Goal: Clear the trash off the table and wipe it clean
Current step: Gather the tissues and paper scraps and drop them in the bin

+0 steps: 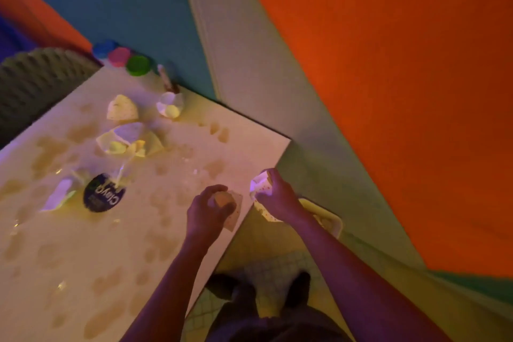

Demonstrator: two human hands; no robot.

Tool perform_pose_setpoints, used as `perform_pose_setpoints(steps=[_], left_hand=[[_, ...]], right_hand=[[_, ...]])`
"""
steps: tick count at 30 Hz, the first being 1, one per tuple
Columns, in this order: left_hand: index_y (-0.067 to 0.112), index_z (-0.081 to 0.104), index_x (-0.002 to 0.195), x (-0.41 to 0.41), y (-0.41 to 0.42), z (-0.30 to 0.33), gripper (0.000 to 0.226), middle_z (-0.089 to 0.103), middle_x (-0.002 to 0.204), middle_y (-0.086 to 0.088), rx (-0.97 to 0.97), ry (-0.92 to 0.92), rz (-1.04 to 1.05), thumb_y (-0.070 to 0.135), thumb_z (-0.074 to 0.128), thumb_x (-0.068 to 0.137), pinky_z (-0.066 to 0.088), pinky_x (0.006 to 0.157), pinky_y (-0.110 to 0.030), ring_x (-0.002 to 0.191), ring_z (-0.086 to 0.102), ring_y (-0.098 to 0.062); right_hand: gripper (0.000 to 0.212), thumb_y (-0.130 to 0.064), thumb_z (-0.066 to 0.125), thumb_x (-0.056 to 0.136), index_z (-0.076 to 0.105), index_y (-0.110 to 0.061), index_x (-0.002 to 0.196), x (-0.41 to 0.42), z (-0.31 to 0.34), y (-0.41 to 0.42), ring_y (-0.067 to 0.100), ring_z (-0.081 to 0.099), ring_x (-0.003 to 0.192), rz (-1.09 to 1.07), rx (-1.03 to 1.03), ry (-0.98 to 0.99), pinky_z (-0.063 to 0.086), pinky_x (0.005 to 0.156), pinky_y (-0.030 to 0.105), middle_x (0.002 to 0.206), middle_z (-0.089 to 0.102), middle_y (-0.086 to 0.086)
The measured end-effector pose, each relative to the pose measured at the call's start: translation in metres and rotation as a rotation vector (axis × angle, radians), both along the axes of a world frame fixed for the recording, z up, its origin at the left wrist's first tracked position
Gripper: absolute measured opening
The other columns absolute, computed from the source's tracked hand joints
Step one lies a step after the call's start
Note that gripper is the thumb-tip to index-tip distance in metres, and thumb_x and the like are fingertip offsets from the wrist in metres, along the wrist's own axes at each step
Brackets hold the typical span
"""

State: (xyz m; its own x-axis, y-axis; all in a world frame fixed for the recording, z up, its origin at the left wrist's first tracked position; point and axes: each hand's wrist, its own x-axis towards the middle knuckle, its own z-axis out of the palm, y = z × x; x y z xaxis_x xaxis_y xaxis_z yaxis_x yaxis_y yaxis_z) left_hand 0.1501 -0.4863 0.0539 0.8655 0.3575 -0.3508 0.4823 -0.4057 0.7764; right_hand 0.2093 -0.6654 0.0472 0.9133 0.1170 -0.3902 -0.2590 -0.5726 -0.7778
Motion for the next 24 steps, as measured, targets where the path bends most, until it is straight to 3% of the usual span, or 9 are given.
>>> perform_pose_setpoints(steps=[3,6,10,13,19,24], left_hand=[[0.035,0.070,0.107,0.004,-0.051,-0.005,0.040,0.070,0.092,-0.002,0.052,0.000,-0.126,0.019,0.083,0.072,0.056,0.073,-0.037,0.079,0.065,-0.023],[0.031,0.069,0.108,0.007,-0.097,-0.010,0.040,0.071,0.101,-0.001,0.109,-0.010,-0.252,0.020,0.083,0.073,0.043,0.072,-0.026,0.085,0.064,-0.020],[0.023,0.069,0.113,0.013,-0.150,-0.028,0.042,0.070,0.109,-0.004,0.259,0.017,-0.464,0.025,0.083,0.074,0.044,0.077,-0.028,0.099,0.066,-0.026],[0.027,0.069,0.110,0.013,-0.177,-0.046,0.041,0.068,0.105,-0.005,0.269,0.042,-0.549,0.025,0.084,0.071,0.046,0.074,-0.028,0.095,0.065,-0.025],[0.036,0.067,0.106,0.012,-0.206,-0.084,0.038,0.062,0.103,0.001,0.306,0.030,-0.755,0.028,0.081,0.071,0.034,0.061,-0.013,0.087,0.055,-0.011],[0.040,0.065,0.103,0.018,-0.212,-0.142,0.034,0.060,0.101,0.004,0.294,0.073,-0.836,0.035,0.078,0.072,0.032,0.061,-0.008,0.085,0.057,-0.009]], right_hand=[[0.044,-0.011,0.063,0.084,0.047,-0.015,0.125,-0.020,-0.009,-0.054,0.031,0.061,0.098,-0.102,0.014,0.037,0.042,0.073,0.032,0.109,0.063,0.011],[0.043,-0.013,0.063,0.084,0.046,-0.017,0.124,-0.039,-0.020,-0.103,0.028,0.061,0.093,-0.221,0.029,0.063,0.035,0.066,0.027,0.100,0.058,0.004],[0.049,-0.016,0.065,0.087,0.045,-0.013,0.131,-0.063,-0.031,-0.163,0.031,0.063,0.093,-0.391,-0.008,0.083,0.039,0.066,0.031,0.100,0.060,0.008],[0.044,-0.016,0.066,0.086,0.048,-0.009,0.126,-0.079,-0.045,-0.196,0.034,0.066,0.093,-0.515,-0.006,0.131,0.035,0.060,0.027,0.105,0.066,0.017],[0.046,-0.022,0.066,0.086,0.044,-0.010,0.125,-0.110,-0.087,-0.227,0.037,0.061,0.106,-0.616,-0.012,0.264,0.038,0.072,0.031,0.117,0.062,0.018],[0.041,-0.022,0.066,0.084,0.044,-0.015,0.118,-0.124,-0.132,-0.231,0.034,0.062,0.098,-0.709,-0.005,0.319,0.044,0.072,0.033,0.102,0.058,0.008]])
